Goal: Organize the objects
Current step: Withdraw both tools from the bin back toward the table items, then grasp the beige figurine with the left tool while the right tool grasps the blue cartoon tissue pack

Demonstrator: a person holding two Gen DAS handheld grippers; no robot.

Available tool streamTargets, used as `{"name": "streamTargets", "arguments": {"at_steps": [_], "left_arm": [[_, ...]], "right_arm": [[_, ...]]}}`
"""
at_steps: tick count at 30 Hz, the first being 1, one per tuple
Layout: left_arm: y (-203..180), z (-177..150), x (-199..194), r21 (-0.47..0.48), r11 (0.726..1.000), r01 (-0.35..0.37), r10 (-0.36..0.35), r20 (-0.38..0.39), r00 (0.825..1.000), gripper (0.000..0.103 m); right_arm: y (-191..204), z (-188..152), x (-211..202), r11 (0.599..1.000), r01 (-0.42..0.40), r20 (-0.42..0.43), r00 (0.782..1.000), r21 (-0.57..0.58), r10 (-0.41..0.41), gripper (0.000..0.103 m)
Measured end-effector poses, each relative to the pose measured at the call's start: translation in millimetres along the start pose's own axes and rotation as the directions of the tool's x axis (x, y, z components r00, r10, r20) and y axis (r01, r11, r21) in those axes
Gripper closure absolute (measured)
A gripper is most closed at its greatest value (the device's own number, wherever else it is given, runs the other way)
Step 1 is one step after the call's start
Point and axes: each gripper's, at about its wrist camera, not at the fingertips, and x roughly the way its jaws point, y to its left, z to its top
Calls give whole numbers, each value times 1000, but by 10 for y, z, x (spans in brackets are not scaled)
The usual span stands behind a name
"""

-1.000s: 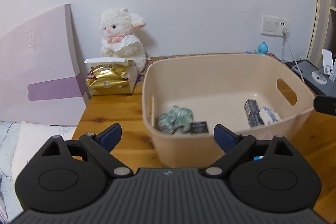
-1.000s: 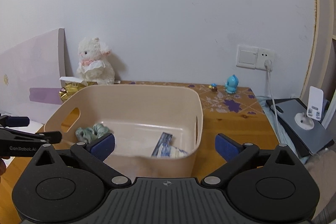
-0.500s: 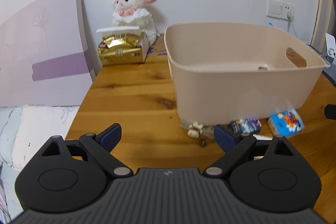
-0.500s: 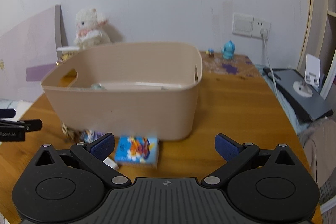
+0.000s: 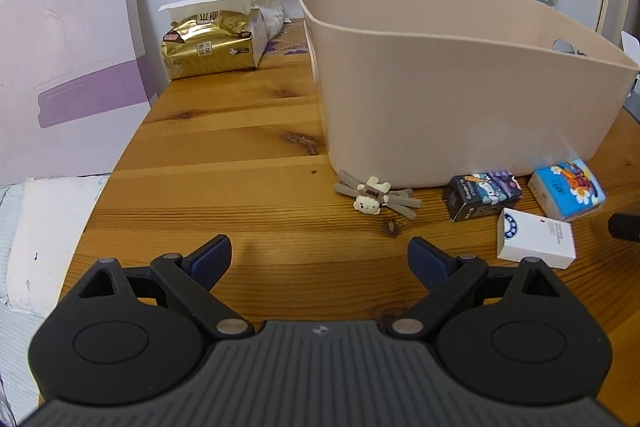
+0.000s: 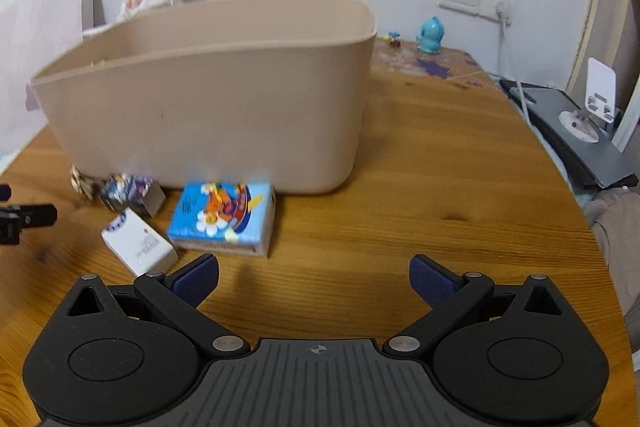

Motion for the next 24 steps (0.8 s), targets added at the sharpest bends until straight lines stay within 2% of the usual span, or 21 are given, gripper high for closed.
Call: {"name": "streamTargets", "arguments": {"at_steps": [4, 12, 15, 19, 24], "left_arm": [[-48, 3, 90, 34, 999, -33, 33, 7, 999, 8], [-84, 27, 232, 57, 998, 25, -27, 24, 999, 8], [-71, 52, 292, 50, 999, 21, -24, 42, 999, 7], [-35, 78, 366, 42, 997, 65, -66, 39, 997, 3], [-45, 78, 418, 61, 993, 100, -103, 51, 993, 2]], "right_arm": [[91, -28, 136, 1000, -6, -19, 1000, -29, 6, 0], [254, 21, 278, 998, -38, -2, 999, -59, 38, 0], [294, 35, 312, 997, -51, -1, 999, -61, 51, 0], [370, 52, 341, 995, -67, -2, 998, -72, 67, 0], [451, 89, 379, 994, -76, 5, 997, -79, 76, 0]]}}
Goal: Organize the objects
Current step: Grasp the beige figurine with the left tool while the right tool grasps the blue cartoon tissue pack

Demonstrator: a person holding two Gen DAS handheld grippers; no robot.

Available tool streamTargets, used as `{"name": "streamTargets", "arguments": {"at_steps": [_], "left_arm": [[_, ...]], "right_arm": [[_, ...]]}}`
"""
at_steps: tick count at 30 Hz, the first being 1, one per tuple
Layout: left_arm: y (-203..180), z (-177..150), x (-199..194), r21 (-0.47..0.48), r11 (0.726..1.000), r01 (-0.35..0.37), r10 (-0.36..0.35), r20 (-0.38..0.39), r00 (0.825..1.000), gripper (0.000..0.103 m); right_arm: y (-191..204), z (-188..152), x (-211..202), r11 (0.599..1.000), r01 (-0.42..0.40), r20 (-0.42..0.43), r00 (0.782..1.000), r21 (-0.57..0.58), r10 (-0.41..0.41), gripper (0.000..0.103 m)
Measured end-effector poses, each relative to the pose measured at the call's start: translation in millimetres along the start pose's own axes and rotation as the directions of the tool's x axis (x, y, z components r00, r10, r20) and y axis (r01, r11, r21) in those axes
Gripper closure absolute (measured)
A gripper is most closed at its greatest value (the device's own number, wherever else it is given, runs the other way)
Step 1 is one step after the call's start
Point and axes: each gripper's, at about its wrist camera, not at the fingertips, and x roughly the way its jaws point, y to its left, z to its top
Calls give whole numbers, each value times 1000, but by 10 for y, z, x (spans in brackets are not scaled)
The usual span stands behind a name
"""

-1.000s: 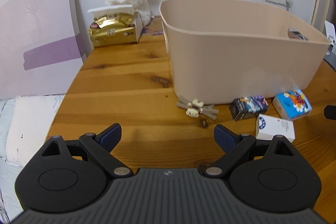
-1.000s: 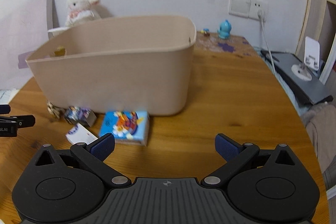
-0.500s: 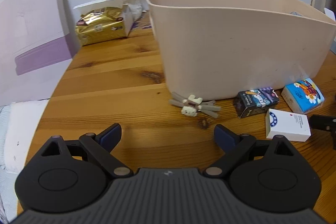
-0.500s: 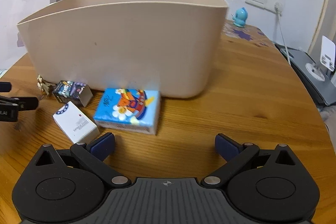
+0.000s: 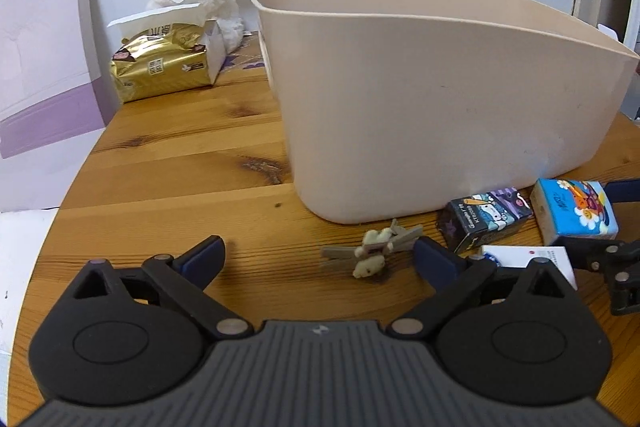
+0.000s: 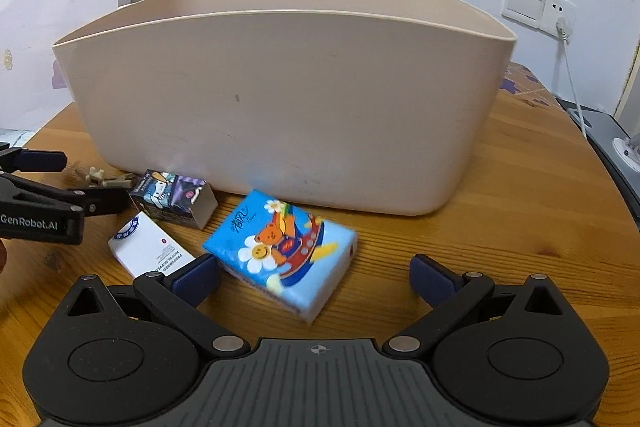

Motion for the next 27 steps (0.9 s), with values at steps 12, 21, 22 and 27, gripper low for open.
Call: {"name": "streamTargets", "arguments": {"at_steps": [12, 21, 22, 27], "left_arm": [[-50, -11, -45, 42, 993, 107, -108, 18, 994, 34], [-115, -33, -117, 57, 990, 126, -126, 0, 992, 43], [-121, -43, -128, 57, 990, 127, -127, -1, 992, 43], [-140, -85, -180, 55, 991, 123, -123, -2, 992, 44]], "right_arm": [[38, 17, 20, 999, -25, 18, 1000, -20, 25, 7], [63, 38, -89, 998, -50, 38, 998, -47, 52, 60], [65, 43, -100, 997, -50, 38, 998, -51, 51, 61], [68, 40, -124, 997, -56, 33, 998, -59, 58, 61]]}}
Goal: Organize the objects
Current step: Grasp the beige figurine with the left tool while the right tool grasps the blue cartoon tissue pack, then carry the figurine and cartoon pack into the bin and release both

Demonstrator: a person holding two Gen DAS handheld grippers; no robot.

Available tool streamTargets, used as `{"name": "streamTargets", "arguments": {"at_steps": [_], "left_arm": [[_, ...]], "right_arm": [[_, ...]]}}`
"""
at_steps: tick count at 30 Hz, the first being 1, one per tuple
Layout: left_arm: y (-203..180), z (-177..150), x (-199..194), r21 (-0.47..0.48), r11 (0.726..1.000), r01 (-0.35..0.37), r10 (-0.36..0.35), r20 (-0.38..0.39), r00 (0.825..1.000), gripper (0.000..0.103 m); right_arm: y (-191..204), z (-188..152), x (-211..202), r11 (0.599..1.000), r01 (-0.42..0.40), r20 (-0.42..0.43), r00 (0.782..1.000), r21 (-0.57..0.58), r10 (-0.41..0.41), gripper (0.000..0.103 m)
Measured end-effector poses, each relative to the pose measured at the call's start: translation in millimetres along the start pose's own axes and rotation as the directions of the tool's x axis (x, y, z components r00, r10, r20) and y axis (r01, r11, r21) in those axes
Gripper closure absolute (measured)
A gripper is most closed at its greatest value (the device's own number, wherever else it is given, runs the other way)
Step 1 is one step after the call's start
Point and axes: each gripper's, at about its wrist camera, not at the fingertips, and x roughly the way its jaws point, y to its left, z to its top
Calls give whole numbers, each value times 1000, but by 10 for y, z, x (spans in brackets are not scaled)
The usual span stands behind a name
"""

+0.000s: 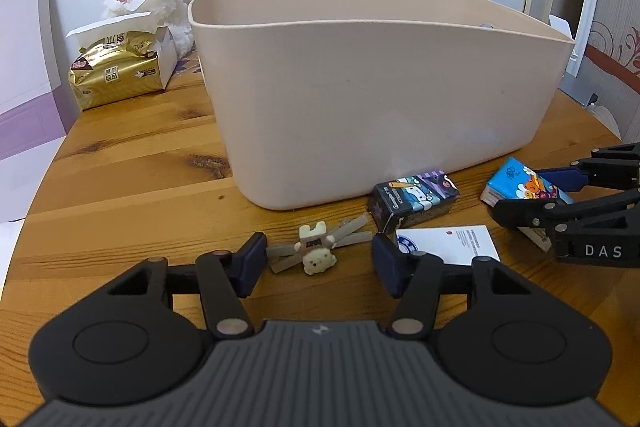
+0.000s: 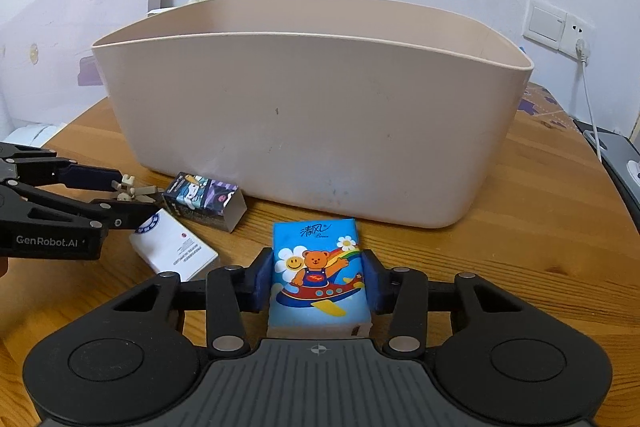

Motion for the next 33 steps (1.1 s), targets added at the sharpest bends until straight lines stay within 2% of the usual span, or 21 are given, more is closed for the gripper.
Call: {"name": "streamTargets", "arguments": {"at_steps": [9, 20, 25, 33], "left_arm": [[-95, -46, -196, 28, 1000, -1, 0, 29, 1000, 44], [-158, 65, -631, 52, 998, -25, 19, 121, 992, 44], [-186, 215, -870, 63, 997, -48, 35, 183, 982, 44], [-185, 571, -1153, 67, 995, -68, 46, 288, 956, 44]], "right_arm": [[-11, -75, -172, 1000, 2, 12, 1000, -11, -2, 61], [-144, -2, -720, 1000, 2, 124, 992, 3, -3, 61], [-234, 138, -983, 1000, 6, 199, 980, 5, -6, 61], [-353, 426, -1255, 1000, 31, 294, 955, -1, -30, 61]]}}
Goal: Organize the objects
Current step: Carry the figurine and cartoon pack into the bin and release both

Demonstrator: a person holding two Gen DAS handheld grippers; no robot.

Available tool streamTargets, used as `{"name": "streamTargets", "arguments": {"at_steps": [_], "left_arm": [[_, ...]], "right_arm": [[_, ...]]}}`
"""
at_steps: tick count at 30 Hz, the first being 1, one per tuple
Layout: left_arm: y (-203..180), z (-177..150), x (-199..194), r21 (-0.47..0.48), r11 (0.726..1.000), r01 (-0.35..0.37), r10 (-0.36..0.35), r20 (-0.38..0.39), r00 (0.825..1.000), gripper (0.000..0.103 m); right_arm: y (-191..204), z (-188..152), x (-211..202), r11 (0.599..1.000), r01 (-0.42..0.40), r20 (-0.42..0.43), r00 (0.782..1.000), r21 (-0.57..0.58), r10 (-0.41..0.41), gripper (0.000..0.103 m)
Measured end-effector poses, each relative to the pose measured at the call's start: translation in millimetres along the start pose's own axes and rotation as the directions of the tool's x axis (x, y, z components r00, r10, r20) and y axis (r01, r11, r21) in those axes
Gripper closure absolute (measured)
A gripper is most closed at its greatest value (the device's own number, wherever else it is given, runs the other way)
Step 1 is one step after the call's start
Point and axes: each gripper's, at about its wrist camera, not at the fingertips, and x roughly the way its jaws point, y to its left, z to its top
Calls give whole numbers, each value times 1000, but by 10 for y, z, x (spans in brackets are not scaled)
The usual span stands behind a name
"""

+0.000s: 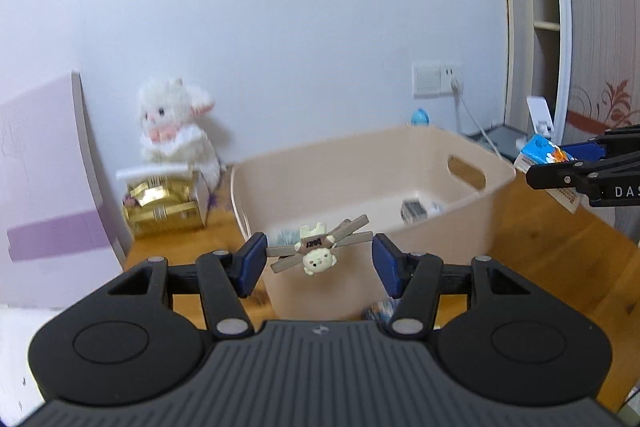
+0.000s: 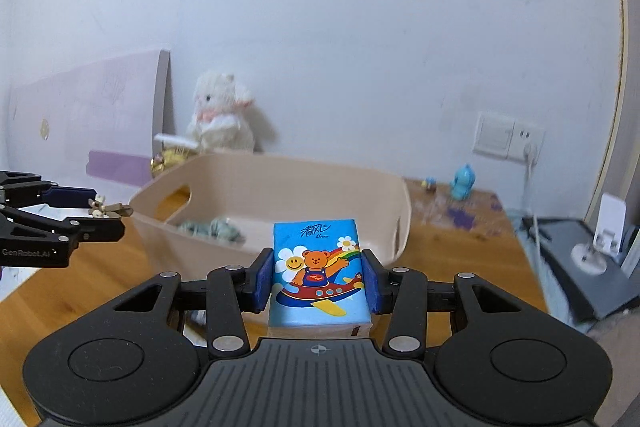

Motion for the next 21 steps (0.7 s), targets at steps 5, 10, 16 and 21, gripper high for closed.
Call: {"name": "streamTargets", "arguments": {"at_steps": [5, 10, 16, 21], "left_arm": [[29, 219, 74, 11, 1000, -11, 11, 33, 999, 44], [39, 385, 283, 21, 1000, -22, 21, 38, 999, 44], [-30, 482, 696, 11, 1000, -26, 26, -19, 999, 44], [-68, 512, 1062, -7, 1000, -19, 18, -80, 997, 44]], "right_arm": [[-57, 212, 30, 1000, 20, 41, 999, -1, -20, 61], [-117, 394, 144, 999, 43, 67, 997, 5, -43, 61], [-182, 542, 388, 998, 67, 64, 996, 18, -68, 61], [-215, 578, 640, 996, 83, 34, 996, 24, -84, 61]]}}
